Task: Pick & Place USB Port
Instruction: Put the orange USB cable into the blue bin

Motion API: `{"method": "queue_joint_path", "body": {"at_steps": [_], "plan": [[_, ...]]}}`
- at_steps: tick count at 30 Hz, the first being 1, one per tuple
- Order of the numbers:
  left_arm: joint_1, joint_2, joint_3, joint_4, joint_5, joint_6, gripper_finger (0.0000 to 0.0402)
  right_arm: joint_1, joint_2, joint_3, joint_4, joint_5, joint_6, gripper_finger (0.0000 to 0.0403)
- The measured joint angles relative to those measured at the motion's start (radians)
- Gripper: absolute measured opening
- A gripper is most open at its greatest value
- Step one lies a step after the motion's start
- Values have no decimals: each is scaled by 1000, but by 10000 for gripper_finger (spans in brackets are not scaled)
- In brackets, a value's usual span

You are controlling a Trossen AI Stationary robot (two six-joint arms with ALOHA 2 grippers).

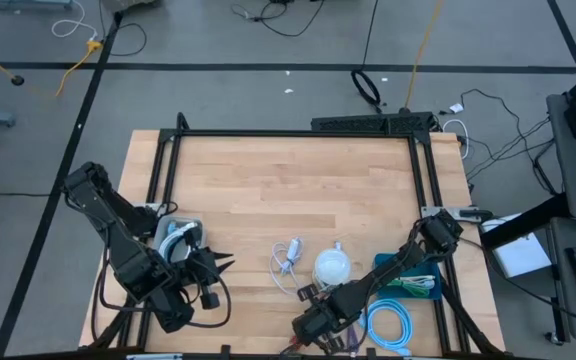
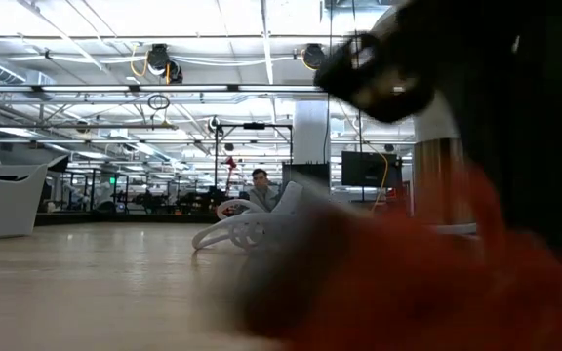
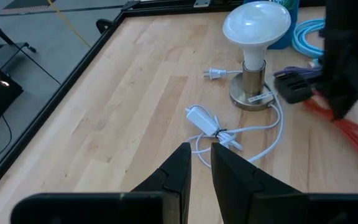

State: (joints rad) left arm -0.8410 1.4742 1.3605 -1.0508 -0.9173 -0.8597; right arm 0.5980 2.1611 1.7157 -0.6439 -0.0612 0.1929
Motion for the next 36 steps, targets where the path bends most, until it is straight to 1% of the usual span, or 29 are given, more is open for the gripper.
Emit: {"method": "queue_joint_path", "body": {"at_steps": [4, 8, 10, 13, 15, 17, 19, 21, 26, 28, 30, 33, 36], "plan": [[0, 0, 0, 0, 0, 0, 67, 11, -57, 2, 70, 3, 5, 0], [0, 0, 0, 0, 0, 0, 67, 19, -89, 3, 154, 8, -24, 0], [0, 0, 0, 0, 0, 0, 67, 27, -111, 3, 180, 33, -45, 0], [0, 0, 0, 0, 0, 0, 67, 29, -133, 6, 174, 53, -53, 0], [0, 0, 0, 0, 1, 0, 67, 32, -132, 4, 133, 13, -50, 1], [0, 0, 0, 0, 1, -1, 67, 38, -128, 3, 113, 4, -42, 8], [0, 0, 0, 0, 1, 0, 67, 43, -128, 3, 92, 5, -32, 25], [0, 0, 0, 0, 1, 0, 67, 46, -123, 5, 81, 9, -31, 52], [0, 0, 0, 0, 1, -1, 67, 53, -105, 5, 90, 12, -49, 141], [0, 0, 0, 0, 0, -1, 67, 53, -101, 4, 73, 38, -58, 177], [0, 0, 0, 0, 1, -2, 67, 50, -84, 4, 81, 42, -59, 207], [0, 0, 0, 0, 1, -2, 67, 45, -56, 4, 67, 36, -64, 233], [0, 0, 0, 0, 2, -2, 67, 43, -21, 5, 77, 12, -59, 237]]}}
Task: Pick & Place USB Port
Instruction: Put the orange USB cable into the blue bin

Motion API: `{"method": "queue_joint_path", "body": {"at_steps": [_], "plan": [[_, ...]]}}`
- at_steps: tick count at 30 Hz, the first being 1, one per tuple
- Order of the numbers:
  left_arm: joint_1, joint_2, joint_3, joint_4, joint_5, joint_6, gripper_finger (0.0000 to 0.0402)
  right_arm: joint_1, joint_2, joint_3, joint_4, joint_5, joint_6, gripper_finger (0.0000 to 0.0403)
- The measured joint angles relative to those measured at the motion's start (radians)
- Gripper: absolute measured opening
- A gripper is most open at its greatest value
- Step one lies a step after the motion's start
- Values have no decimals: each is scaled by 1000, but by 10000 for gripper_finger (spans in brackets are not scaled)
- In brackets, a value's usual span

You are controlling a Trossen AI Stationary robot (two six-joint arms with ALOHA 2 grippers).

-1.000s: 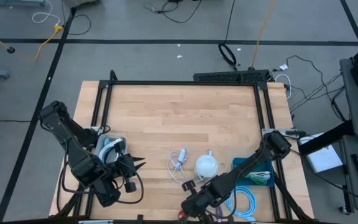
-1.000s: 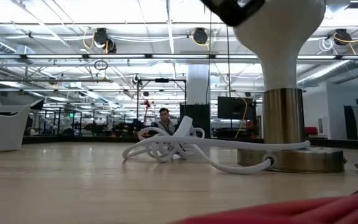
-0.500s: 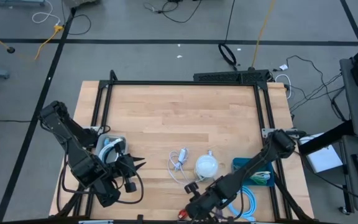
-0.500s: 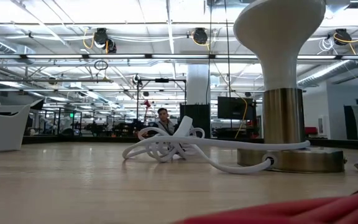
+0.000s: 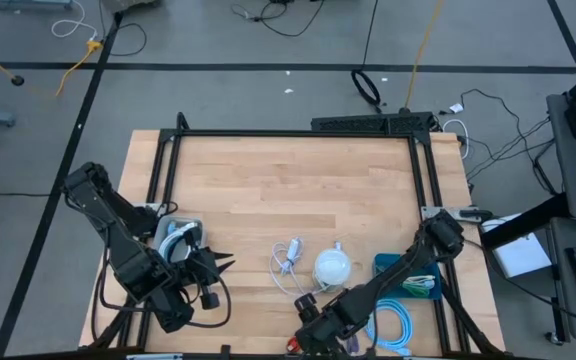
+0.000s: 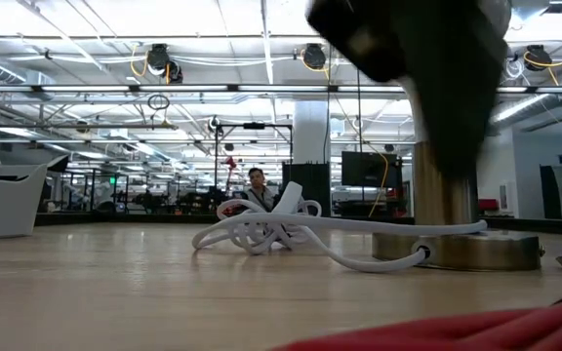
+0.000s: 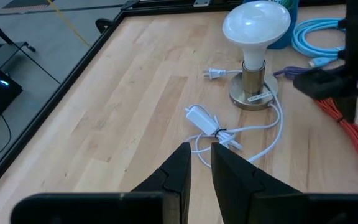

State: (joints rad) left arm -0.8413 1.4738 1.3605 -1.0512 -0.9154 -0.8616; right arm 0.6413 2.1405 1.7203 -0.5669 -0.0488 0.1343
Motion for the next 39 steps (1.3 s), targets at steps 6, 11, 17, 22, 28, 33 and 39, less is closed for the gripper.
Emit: {"method": "queue_joint_path", "body": {"at_steps": [6, 11, 17, 22, 28, 33, 39], "plan": [[0, 0, 0, 0, 10, 0, 67, -2, 34, -1, -20, -33, 22, 205], [0, 0, 0, 0, 12, 0, 67, -2, 32, -1, -22, -31, 22, 167], [-1, 0, 0, 1, 18, 0, 67, -15, 23, -110, 74, -57, 59, 129], [-1, 0, 0, 1, 21, 0, 67, -36, 22, -212, 211, -116, 114, 105], [-1, 0, 0, 1, 21, 0, 67, -36, 25, -225, 207, -136, 123, 24], [-1, 0, 0, 1, 20, 0, 67, -35, 20, -226, 197, -135, 142, 14], [-1, 0, 0, 1, 20, 0, 67, -29, -50, -231, 205, -66, 143, 1]]}}
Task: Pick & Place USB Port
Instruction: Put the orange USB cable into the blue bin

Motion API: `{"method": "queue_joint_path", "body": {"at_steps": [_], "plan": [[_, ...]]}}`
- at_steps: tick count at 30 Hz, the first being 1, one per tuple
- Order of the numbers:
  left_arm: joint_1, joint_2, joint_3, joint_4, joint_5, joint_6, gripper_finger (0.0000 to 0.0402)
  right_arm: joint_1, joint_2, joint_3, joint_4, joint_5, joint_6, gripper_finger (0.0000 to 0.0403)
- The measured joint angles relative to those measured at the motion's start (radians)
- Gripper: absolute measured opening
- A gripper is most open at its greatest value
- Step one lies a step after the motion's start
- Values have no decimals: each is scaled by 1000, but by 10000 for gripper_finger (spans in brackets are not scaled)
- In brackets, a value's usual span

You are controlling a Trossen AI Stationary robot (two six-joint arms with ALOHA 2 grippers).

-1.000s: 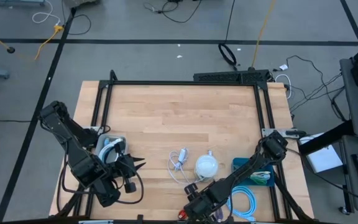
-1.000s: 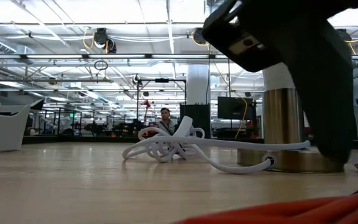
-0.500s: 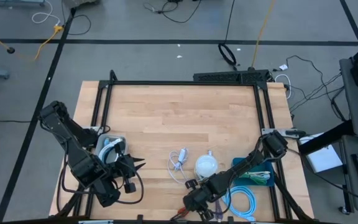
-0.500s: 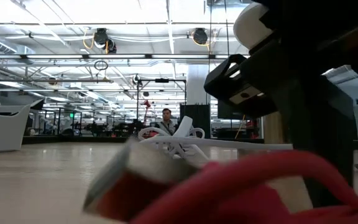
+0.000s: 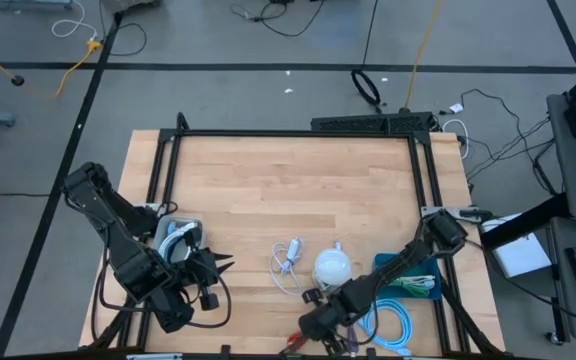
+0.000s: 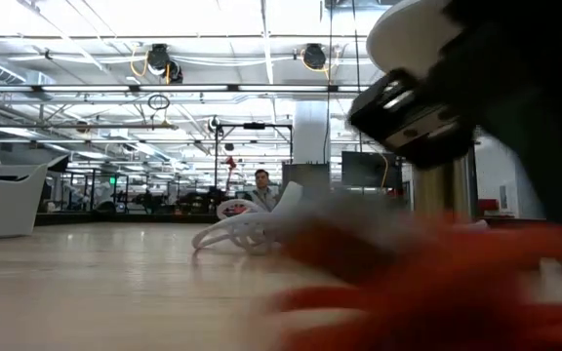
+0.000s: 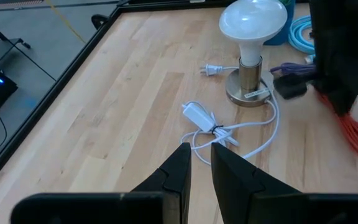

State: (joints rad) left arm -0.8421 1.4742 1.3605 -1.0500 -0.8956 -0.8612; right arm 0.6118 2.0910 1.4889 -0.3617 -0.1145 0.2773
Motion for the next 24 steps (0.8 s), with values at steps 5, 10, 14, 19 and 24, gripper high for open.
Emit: {"method": "queue_joint_path", "body": {"at_steps": [5, 10, 14, 19, 24], "plan": [[0, 0, 0, 1, -1, 1, 67, 20, -111, 1, 69, 114, -64, 0], [0, 0, 0, 4, -2, 1, 67, 46, -187, -1, 137, 262, -168, 0], [0, 0, 0, 4, -1, 0, 67, 85, -264, 3, 158, 396, -245, 0], [0, 0, -5, 6, 4, -2, 67, 169, -369, 2, -120, 619, -109, 0], [8, 0, -45, 6, 3, -8, 67, 276, -491, 4, -508, 741, 230, 0]]}}
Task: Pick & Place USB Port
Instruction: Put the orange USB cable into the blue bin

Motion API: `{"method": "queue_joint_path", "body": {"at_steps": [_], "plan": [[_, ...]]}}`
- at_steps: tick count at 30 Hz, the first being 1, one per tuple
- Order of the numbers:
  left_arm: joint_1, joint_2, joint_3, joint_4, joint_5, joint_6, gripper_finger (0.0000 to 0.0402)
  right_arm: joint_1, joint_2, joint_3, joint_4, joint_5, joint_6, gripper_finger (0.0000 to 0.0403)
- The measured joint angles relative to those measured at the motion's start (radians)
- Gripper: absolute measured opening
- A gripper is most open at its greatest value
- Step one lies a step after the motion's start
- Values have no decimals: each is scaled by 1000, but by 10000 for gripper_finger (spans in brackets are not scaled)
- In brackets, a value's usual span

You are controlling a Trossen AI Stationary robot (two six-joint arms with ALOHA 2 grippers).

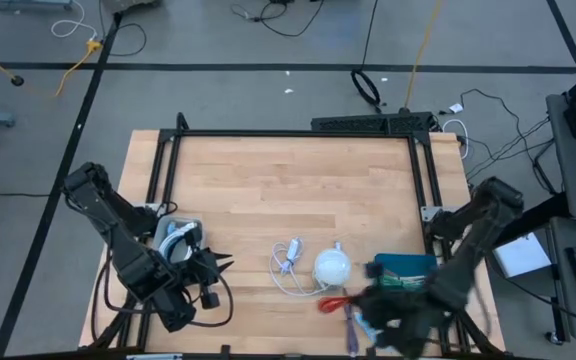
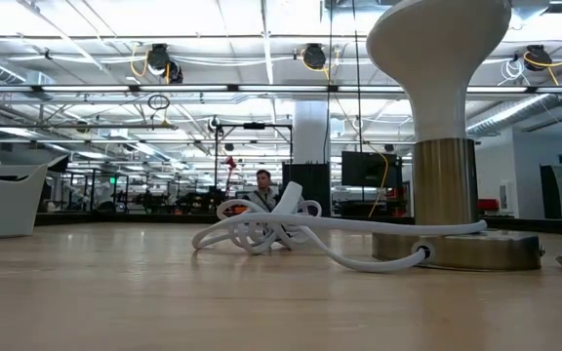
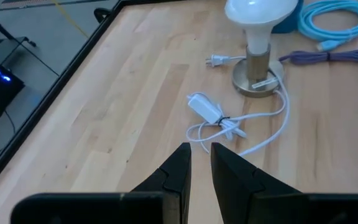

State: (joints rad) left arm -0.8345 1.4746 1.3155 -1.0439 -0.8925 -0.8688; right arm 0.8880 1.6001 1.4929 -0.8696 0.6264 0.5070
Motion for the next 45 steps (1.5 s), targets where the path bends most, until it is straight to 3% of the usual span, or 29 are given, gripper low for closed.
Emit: {"method": "queue_joint_path", "body": {"at_steps": [8, 11, 17, 23, 30, 39, 45], "plan": [[51, 0, -10, 1, 48, -25, 67, 115, -71, -10, -599, -57, 550, 0], [50, 0, -10, 1, 53, -24, 67, 136, -71, -60, -695, -141, 680, 0], [48, 0, -10, 1, 55, -21, 67, 142, -70, -248, -626, -339, 765, 0], [47, 0, -10, 1, 55, -24, 67, 143, -70, -401, -515, -461, 795, 0], [48, 0, -10, 1, 54, -24, 67, 142, -70, -455, -392, -445, 795, 0], [49, 0, -10, 1, 54, -24, 67, 142, -70, -454, -428, -413, 876, 1], [49, 0, -10, 1, 54, -25, 67, 141, -70, -454, -417, -419, 897, 29]]}}
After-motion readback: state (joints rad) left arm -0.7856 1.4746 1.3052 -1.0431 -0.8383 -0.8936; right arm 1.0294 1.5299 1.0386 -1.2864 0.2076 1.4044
